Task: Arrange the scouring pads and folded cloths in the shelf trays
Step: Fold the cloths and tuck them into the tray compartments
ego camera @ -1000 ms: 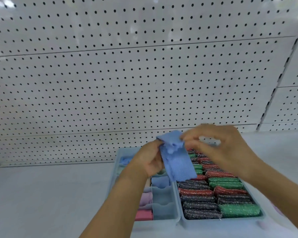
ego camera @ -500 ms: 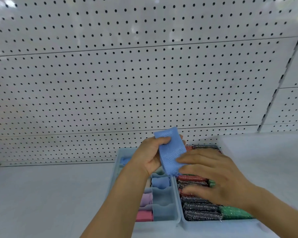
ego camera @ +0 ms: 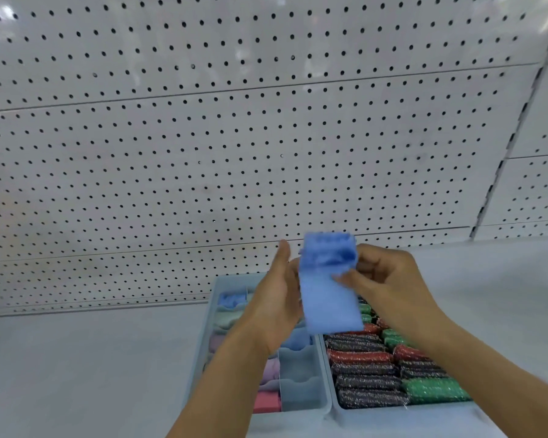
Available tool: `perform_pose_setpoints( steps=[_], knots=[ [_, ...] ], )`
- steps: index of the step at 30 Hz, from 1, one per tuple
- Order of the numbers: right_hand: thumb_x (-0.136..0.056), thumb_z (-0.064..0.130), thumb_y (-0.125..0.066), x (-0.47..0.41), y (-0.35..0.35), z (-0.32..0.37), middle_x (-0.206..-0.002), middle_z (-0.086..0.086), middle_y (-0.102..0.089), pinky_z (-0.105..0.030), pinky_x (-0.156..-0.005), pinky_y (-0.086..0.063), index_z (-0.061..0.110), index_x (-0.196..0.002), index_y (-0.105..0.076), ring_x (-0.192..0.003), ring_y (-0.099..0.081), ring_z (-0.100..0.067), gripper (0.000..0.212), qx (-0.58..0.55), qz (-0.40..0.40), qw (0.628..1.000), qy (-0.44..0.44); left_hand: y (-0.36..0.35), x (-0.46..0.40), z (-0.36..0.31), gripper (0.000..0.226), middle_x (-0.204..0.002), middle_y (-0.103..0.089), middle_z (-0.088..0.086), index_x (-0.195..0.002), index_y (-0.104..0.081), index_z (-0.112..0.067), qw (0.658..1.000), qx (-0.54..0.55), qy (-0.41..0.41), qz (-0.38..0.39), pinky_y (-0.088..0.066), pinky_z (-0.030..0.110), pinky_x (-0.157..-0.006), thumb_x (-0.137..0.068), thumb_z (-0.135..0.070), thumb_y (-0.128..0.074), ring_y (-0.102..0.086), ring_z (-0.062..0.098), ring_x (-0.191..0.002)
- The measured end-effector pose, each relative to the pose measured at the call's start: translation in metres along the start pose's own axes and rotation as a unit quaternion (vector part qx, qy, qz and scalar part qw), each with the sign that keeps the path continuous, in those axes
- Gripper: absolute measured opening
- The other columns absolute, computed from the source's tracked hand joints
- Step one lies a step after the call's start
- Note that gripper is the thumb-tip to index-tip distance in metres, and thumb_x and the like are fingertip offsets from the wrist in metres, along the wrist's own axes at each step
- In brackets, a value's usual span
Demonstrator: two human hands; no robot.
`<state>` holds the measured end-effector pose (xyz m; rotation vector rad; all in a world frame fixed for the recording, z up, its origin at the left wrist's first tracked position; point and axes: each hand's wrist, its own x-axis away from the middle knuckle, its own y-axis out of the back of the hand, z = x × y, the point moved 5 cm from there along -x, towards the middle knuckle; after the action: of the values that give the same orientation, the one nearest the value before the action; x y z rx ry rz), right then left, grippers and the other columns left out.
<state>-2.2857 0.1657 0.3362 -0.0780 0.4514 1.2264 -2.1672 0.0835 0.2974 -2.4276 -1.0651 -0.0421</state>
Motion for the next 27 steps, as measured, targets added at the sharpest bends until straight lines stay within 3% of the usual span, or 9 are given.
perform_pose_setpoints(
  steps=[2, 4, 9, 13, 17, 20, 22, 25, 27],
  knots=[
    [-0.086, 0.009, -0.067, -0.001, 0.003, -0.011, -0.086, -0.01, -0.074, -0.038, -0.066, -0.054, 0.005, -0.091, -0.071, -0.076, -0.07, -0.025, 0.008, -0.074, -0.031, 0.993, -0.084, -0.003, 0.008, 0.0, 0.085, -0.121, -0.068, 0.013, -0.124, -0.064, -0.014, 0.999, -0.024, -0.017, 0.019, -0.046, 0.047, -0.102, -0.076, -0.078, -0.033, -0.063, 0.028, -0.115],
    [-0.086, 0.014, -0.066, -0.002, 0.004, -0.015, -0.084, -0.012, -0.073, -0.03, -0.054, -0.048, 0.005, -0.092, -0.071, -0.067, -0.065, -0.022, 0.011, -0.094, -0.041, 0.988, -0.115, -0.005, 0.014, 0.001, 0.079, -0.119, -0.07, 0.009, -0.121, -0.065, -0.019, 0.995, -0.09, -0.045, 0.008, -0.049, 0.05, -0.099, -0.076, -0.08, -0.045, -0.065, 0.027, -0.113],
    [-0.088, 0.019, -0.062, -0.001, 0.003, -0.016, -0.072, -0.013, -0.066, -0.025, -0.043, -0.039, 0.011, -0.089, -0.071, -0.058, -0.052, -0.024, 0.013, -0.112, -0.042, 0.986, -0.113, -0.004, 0.016, -0.015, 0.014, -0.099, -0.07, 0.012, -0.102, -0.068, -0.013, 0.973, -0.151, -0.164, -0.057, -0.056, 0.028, -0.066, -0.091, -0.021, -0.065, -0.071, 0.019, -0.084],
    [-0.09, 0.012, -0.06, -0.002, -0.001, -0.01, -0.086, -0.025, -0.067, -0.031, -0.05, -0.039, 0.02, -0.096, -0.074, -0.066, -0.05, -0.028, 0.017, -0.153, -0.012, 0.984, -0.085, -0.007, 0.02, -0.02, 0.016, -0.089, -0.069, 0.004, -0.089, -0.071, -0.023, 0.971, -0.123, -0.201, -0.052, -0.05, 0.024, -0.058, -0.092, -0.011, -0.06, -0.066, 0.011, -0.078],
    [-0.095, -0.006, -0.045, 0.0, 0.0, -0.005, -0.073, -0.007, -0.064, -0.024, -0.044, -0.035, 0.02, -0.071, -0.075, -0.061, -0.046, -0.023, 0.046, -0.118, -0.031, 0.991, -0.059, -0.005, 0.019, -0.019, 0.037, -0.083, -0.068, 0.002, -0.077, -0.07, -0.028, 0.98, -0.093, -0.167, -0.048, -0.043, 0.032, -0.066, -0.095, -0.008, -0.045, -0.06, 0.019, -0.078],
    [-0.095, -0.012, -0.038, 0.0, 0.001, -0.003, -0.073, 0.0, -0.066, -0.02, -0.05, -0.035, 0.019, -0.064, -0.073, -0.065, -0.051, -0.018, 0.055, -0.04, -0.031, 0.998, -0.039, -0.005, 0.02, -0.016, 0.028, -0.086, -0.07, 0.0, -0.097, -0.068, -0.028, 0.992, -0.063, -0.1, -0.045, -0.05, 0.039, -0.068, -0.099, -0.035, -0.041, -0.063, 0.019, -0.077],
    [-0.095, -0.014, -0.036, 0.0, 0.0, -0.001, -0.068, 0.008, -0.065, -0.015, -0.05, -0.035, 0.014, -0.064, -0.072, -0.06, -0.051, -0.011, 0.055, -0.024, -0.02, 0.999, -0.035, -0.005, 0.022, -0.014, 0.04, -0.085, -0.072, 0.001, -0.103, -0.068, -0.022, 0.993, -0.101, -0.053, -0.03, -0.055, 0.037, -0.064, -0.096, -0.05, -0.041, -0.068, 0.019, -0.076],
    [-0.094, -0.015, -0.036, 0.001, -0.002, -0.001, -0.068, 0.009, -0.066, -0.017, -0.051, -0.039, 0.017, -0.066, -0.072, -0.058, -0.053, -0.009, 0.056, -0.014, -0.004, 0.999, -0.036, -0.004, 0.024, -0.011, 0.023, -0.089, -0.073, 0.005, -0.103, -0.071, -0.014, 0.981, -0.185, -0.05, -0.001, -0.055, 0.032, -0.057, -0.096, -0.03, -0.055, -0.071, 0.019, -0.076],
    [-0.095, -0.011, -0.039, 0.002, -0.001, -0.004, -0.08, 0.004, -0.071, -0.029, -0.057, -0.05, 0.022, -0.074, -0.076, -0.069, -0.062, -0.02, 0.054, -0.036, -0.024, 0.998, -0.038, 0.001, 0.025, -0.013, 0.017, -0.091, -0.073, 0.005, -0.106, -0.07, -0.012, 0.981, -0.179, -0.079, -0.014, -0.056, 0.03, -0.057, -0.095, -0.019, -0.059, -0.071, 0.02, -0.078]
  ],
)
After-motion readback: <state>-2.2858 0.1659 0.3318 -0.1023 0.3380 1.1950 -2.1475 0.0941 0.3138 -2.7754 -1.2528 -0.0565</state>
